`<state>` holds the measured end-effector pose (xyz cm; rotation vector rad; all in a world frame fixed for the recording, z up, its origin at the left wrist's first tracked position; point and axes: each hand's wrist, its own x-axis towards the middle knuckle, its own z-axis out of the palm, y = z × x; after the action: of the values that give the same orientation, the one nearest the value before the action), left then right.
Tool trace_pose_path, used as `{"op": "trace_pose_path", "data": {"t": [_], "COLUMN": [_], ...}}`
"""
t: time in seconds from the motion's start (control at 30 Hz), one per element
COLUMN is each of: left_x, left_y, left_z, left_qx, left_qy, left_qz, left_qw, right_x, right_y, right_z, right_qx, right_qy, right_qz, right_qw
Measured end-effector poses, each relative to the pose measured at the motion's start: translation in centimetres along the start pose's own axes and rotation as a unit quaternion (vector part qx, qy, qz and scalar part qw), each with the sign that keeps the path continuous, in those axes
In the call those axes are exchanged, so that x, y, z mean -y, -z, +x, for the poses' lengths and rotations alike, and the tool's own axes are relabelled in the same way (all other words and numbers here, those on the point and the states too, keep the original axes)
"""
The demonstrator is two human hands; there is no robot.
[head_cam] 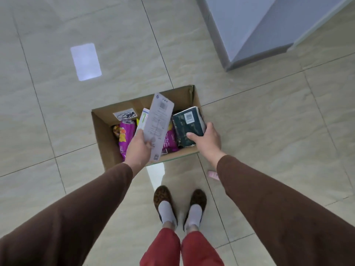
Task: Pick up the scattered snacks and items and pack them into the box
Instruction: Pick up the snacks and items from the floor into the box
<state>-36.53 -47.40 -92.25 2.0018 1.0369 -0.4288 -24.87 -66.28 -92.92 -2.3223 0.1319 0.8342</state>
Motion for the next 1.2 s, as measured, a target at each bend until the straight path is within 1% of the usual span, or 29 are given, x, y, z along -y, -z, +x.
{"op": "trace_pose_path", "data": {"t": [0.1,0.23,0.3,0.37,0.47,0.63,0.8,0.93,1.07,1.2], "left_x": [2.9,5.9,7.0,7.7,7.6,4.7,0.5,-2.7,-5.1,-6.5], "left_y": [1.8,3.5,4.4,5.2,5.6,3.9,0.1,-4.1,-9.0,-14.7], "left_z": [-0.1,0.4,0.7,1.3,2.3,2.2,0.8,-1.4,-3.3,-5.1], "left_qx": [-0.015,-0.015,-0.006,-0.015,-0.024,0.034,0.108,0.135,0.163,0.170], "left_qy": [0.042,0.087,0.099,0.095,0.064,-0.036,-0.151,-0.220,-0.257,-0.269], "left_qz": [-0.017,-0.004,0.017,0.069,0.102,0.117,0.188,0.210,0.231,0.265], "left_qw": [0.999,0.996,0.995,0.993,0.993,0.992,0.965,0.943,0.924,0.910], "right_x": [2.4,3.8,4.1,4.0,2.9,-0.3,-5.1,-9.8,-14.9,-21.2], "right_y": [-2.9,-6.1,-7.2,-7.6,-7.4,-6.5,-4.7,-1.8,1.4,4.2], "right_z": [-0.6,-0.8,-1.0,-1.4,-2.4,-5.5,-9.2,-10.7,-10.6,-9.7], "right_qx": [0.019,0.056,0.076,0.081,0.061,0.018,-0.024,-0.042,-0.080,-0.082], "right_qy": [0.021,0.039,0.038,0.030,0.017,-0.025,-0.088,-0.126,-0.154,-0.156], "right_qz": [-0.004,-0.014,-0.037,-0.058,-0.049,-0.039,-0.044,-0.048,-0.035,-0.025], "right_qw": [1.000,0.998,0.996,0.995,0.997,0.999,0.995,0.990,0.984,0.984]}}
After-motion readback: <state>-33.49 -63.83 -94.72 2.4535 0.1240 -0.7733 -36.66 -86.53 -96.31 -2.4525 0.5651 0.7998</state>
